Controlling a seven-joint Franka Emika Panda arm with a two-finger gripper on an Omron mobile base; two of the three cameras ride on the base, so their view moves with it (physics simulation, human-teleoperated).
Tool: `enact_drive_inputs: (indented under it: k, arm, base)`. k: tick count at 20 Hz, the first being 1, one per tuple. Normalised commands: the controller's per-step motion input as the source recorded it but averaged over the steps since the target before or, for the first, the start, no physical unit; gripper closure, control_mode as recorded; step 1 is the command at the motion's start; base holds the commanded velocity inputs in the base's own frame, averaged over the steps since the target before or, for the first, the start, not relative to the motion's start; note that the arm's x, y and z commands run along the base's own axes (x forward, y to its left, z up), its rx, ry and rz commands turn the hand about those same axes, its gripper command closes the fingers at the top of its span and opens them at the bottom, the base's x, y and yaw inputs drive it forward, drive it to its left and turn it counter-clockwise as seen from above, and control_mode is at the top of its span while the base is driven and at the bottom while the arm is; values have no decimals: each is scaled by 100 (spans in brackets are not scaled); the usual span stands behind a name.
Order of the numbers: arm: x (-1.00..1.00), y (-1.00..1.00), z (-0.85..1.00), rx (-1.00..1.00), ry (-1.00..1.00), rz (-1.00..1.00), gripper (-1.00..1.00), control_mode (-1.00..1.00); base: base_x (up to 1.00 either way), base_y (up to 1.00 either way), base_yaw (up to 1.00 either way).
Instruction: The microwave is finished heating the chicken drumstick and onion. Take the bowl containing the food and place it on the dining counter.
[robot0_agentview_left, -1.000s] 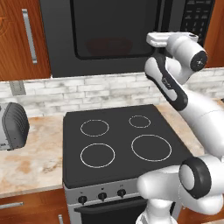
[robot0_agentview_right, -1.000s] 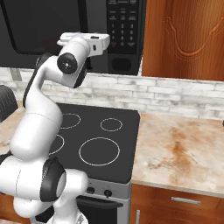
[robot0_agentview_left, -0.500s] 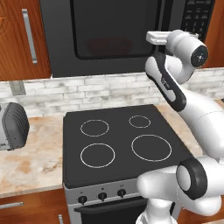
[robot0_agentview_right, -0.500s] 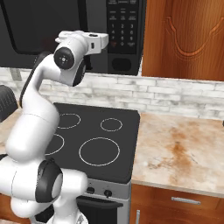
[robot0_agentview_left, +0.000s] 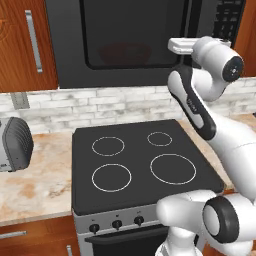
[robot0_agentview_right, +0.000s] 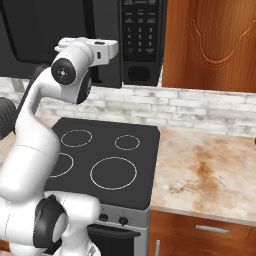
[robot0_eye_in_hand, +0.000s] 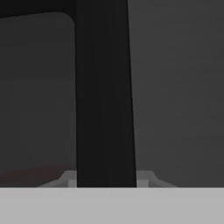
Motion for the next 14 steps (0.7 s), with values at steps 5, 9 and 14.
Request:
enact_drive_inputs:
  k: [5, 9, 14]
  arm:
    - [-100, 16, 63, 0, 0, 0, 100, -100]
    - [-100, 56, 72, 0, 0, -5, 100, -100]
    - [-100, 68, 66, 0, 0, -14, 100, -100]
  base:
    - [0, 0, 0]
    - [0, 0, 0]
    - [0, 0, 0]
